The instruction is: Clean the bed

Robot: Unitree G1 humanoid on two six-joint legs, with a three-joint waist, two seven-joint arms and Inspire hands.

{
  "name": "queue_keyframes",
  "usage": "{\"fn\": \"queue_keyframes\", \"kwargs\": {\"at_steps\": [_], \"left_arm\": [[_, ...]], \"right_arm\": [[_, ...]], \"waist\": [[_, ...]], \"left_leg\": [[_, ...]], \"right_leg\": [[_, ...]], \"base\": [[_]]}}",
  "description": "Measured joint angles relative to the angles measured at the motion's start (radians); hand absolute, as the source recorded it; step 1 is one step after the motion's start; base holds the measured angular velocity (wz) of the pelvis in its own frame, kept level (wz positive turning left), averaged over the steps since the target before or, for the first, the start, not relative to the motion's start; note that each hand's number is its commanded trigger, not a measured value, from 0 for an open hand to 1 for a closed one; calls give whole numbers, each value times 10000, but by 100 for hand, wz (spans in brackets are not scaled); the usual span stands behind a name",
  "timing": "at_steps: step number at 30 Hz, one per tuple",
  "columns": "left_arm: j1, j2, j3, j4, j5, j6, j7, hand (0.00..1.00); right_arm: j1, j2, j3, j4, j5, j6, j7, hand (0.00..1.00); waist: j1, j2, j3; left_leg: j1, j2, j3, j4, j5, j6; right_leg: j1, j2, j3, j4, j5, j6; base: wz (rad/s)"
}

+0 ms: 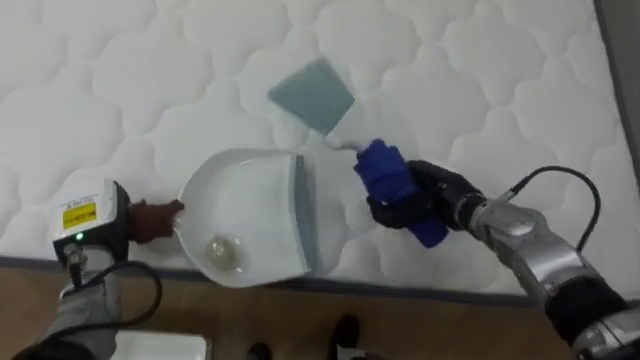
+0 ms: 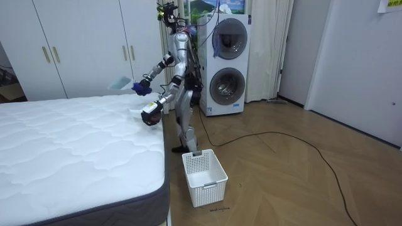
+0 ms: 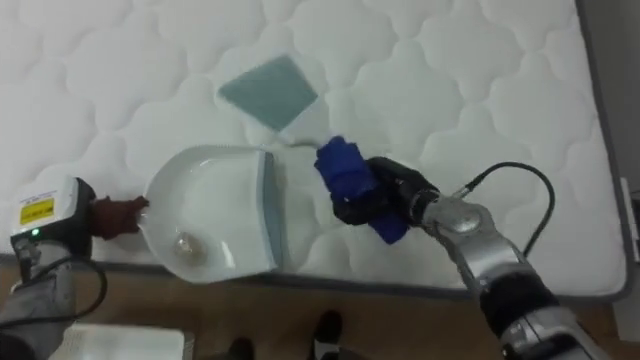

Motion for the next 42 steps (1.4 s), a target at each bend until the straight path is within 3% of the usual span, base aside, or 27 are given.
{"fn": "queue_keyframes", "kwargs": {"at_steps": [4,7,8,11,13,15,20,22,24,26,29,33,38,39,41,42], "left_arm": [[954,-215,904,-866,-6,-11,264,100],[1479,-246,998,-1406,-32,-3,318,100],[1510,-255,999,-1439,-30,5,318,100],[2004,-301,1131,-1839,-26,-4,313,100],[2646,-389,1385,-2384,-32,0,229,100],[3032,-530,1716,-2804,-45,4,111,100],[3636,-562,2164,-3546,-38,-156,-45,100],[4074,-633,2210,-3918,-23,-166,-139,100],[4377,-670,2302,-4242,-31,-175,-195,100],[4613,-671,2469,-4542,-30,-178,-265,100],[4880,-677,2838,-5031,-31,-208,-333,100],[5210,-698,3075,-5512,-33,-570,-337,100],[5349,-929,3075,-5511,-37,-724,-462,100],[5337,-1007,3070,-5511,-37,-740,-520,100],[5318,-1196,3060,-5507,-37,-752,-575,100],[5327,-1313,3061,-5503,-45,-756,-637,100]], "right_arm": [[127,-31,-1177,5,1525,-66,-766,0],[248,-111,-1604,-4,3161,-75,-1294,0],[251,-113,-1668,-8,3394,-75,-1377,0],[584,-113,-1878,-388,3814,-74,-1642,0],[1169,-114,-2188,-1017,3812,-74,-1749,0],[1421,-115,-2449,-1430,3908,-77,-1920,0],[2154,-160,-2884,-2226,4124,-87,-2619,0],[2710,-162,-3279,-2919,3846,-93,-2945,0],[3161,-164,-3633,-3437,3543,-95,-3110,0],[3392,-165,-3801,-3766,3257,-96,-3330,0],[3401,-165,-3793,-4122,2861,-97,-3669,0],[3406,-166,-3783,-4636,2403,-390,-4193,0],[3480,-166,-3745,-4846,2041,-712,-4541,0],[3480,-166,-3728,-4849,1933,-765,-4641,0],[3506,-165,-3760,-4847,1350,-768,-4802,0],[3562,-165,-3766,-4846,1179,-768,-4926,0]], "waist": [[-158,65,-107],[-230,86,-257],[-240,94,-264],[-276,165,-390],[-411,258,-595],[-429,332,-660],[-618,373,-653],[-861,481,-615],[-976,543,-606],[-937,593,-589],[-594,630,-591],[-416,572,-589],[-80,430,-534],[-76,399,-531],[-315,383,-519],[-431,376,-514]], "left_leg": [[829,24,93,-447,4,-2],[1403,14,123,-772,6,-3],[1513,12,139,-823,6,-3],[2209,21,205,-1250,15,4],[2756,18,134,-1556,23,7],[3094,17,123,-1726,57,47],[3668,-45,-302,-1979,57,69],[3673,-187,-985,-1918,60,77],[3647,-319,-1384,-1936,62,77],[3633,-366,-1675,-1934,86,60],[3616,-363,-1835,-1988,188,-13],[3641,-464,-2489,-2145,329,-103],[3537,-395,-2304,-2059,423,-188],[3320,-361,-2207,-1893,427,-197],[2930,-270,-1716,-1580,462,-196],[2763,-163,-1150,-1416,493,-161]], "right_leg": [[742,115,65,-389,27,62],[1201,141,80,-513,-10,128],[1295,145,95,-525,-25,152],[1929,221,106,-834,-42,213],[2365,225,112,-896,-153,331],[2639,202,100,-973,-180,369],[3447,239,400,-1039,-402,654],[3832,257,516,-1168,-558,801],[4039,264,649,-1231,-706,891],[4162,262,636,-1233,-810,916],[4196,278,638,-1209,-934,879],[4466,270,645,-1174,-1244,895],[4769,300,572,-1180,-1427,909],[4788,307,348,-1184,-1429,909],[4903,256,-254,-1208,-1457,908],[5059,224,-481,-1211,-1522,910]], "base": [[-8],[0],[-5],[-5],[6],[2],[34],[93],[87],[49],[23],[55],[56],[89],[116],[124]]}}
